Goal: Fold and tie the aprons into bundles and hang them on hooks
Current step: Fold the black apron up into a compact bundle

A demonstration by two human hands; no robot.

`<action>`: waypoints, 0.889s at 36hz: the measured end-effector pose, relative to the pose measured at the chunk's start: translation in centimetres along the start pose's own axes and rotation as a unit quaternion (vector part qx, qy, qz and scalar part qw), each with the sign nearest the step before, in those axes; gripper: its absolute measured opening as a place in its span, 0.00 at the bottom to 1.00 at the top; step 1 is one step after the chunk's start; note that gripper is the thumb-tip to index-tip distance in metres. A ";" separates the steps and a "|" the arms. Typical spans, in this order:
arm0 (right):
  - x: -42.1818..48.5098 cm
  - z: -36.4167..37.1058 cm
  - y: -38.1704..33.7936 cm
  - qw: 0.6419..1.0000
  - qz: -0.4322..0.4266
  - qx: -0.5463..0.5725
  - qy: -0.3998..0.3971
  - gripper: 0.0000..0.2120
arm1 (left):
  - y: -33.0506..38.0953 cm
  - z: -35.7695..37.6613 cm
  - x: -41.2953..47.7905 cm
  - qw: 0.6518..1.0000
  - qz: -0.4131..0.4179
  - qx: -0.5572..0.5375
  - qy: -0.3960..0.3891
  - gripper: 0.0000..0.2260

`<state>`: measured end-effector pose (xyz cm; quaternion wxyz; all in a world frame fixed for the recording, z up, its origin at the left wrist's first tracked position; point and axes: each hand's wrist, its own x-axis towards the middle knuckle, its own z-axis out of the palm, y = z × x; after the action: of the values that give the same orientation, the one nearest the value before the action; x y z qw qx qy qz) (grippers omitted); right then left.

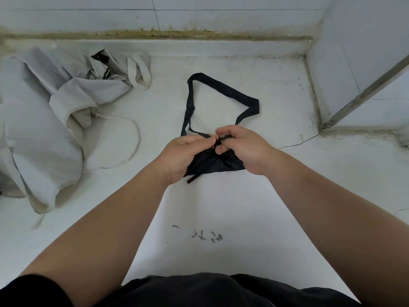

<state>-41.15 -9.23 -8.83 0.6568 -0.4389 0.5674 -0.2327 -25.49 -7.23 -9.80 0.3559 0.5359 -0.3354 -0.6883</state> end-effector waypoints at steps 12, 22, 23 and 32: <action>-0.7 0.2 0.5 0.978 -0.047 0.144 0.144 0.11 | -0.3 1.0 -0.3 0.992 0.029 -0.003 0.123 0.06; -0.3 0.7 2.7 0.961 -0.083 -0.014 0.265 0.02 | -1.4 1.2 -0.2 0.956 0.064 0.135 0.254 0.12; -0.3 0.9 2.9 0.957 -0.087 -0.018 0.276 0.02 | -1.6 1.3 -0.3 0.950 0.071 0.150 0.264 0.12; -0.5 0.7 4.1 0.925 -0.098 -0.051 0.364 0.16 | -2.9 1.4 -0.7 0.905 0.135 0.246 0.319 0.14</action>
<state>-41.42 -6.54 -12.07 0.3558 -0.4100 0.7326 -0.4106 -27.16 -4.99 -11.65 0.3900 0.7470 -0.4317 -0.3218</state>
